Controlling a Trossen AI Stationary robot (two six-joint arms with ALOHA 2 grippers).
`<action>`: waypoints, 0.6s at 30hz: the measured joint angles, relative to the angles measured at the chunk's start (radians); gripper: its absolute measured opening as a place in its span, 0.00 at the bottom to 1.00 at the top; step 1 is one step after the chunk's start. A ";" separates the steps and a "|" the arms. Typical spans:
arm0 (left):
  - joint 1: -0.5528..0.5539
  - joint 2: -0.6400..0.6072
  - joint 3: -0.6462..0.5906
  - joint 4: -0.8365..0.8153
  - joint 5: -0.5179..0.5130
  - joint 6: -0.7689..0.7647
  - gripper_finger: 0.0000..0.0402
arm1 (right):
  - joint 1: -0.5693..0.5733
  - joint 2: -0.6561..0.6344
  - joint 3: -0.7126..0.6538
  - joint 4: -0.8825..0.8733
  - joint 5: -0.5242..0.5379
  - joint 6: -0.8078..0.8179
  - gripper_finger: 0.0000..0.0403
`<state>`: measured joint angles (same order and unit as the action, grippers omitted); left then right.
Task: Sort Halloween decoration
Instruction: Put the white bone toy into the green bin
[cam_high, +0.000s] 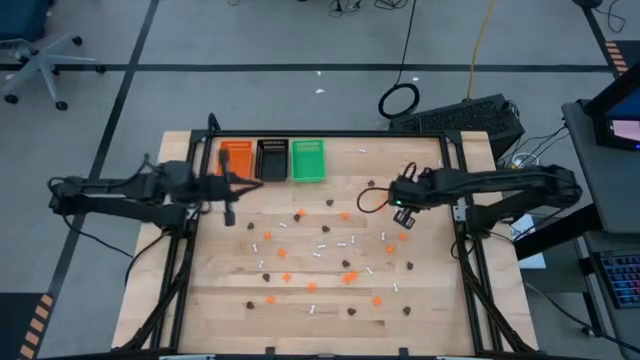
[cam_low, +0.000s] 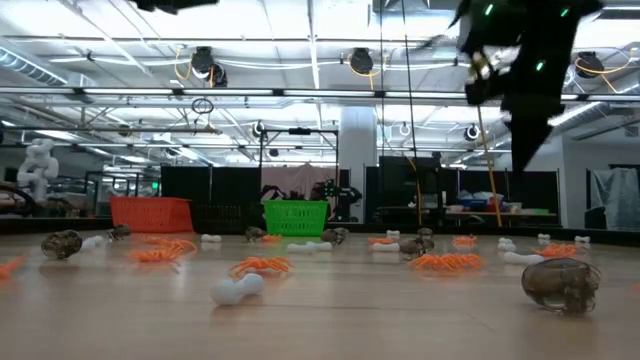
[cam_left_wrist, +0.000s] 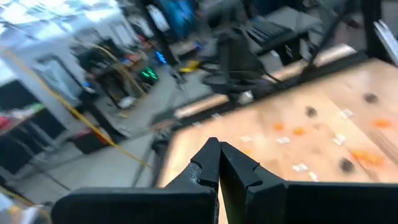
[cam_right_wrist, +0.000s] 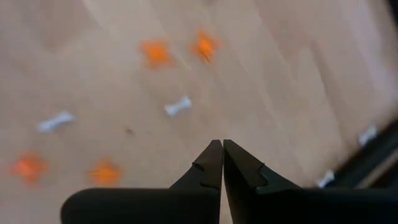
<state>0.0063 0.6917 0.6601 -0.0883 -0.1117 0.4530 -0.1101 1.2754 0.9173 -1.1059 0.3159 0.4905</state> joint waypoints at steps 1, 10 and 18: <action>0.000 0.026 0.000 -0.005 0.018 -0.004 0.03 | -0.023 0.032 0.000 -0.018 -0.009 0.018 0.00; 0.000 0.238 -0.026 0.078 0.123 -0.106 0.03 | -0.268 0.269 0.001 -0.117 -0.028 -0.012 0.00; 0.000 0.332 -0.026 0.145 0.124 -0.160 0.03 | -0.396 0.340 0.002 -0.131 0.075 -0.170 0.01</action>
<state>0.0063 1.0238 0.6346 0.0566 0.0120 0.2926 -0.5061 1.6150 0.9188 -1.2367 0.3912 0.3204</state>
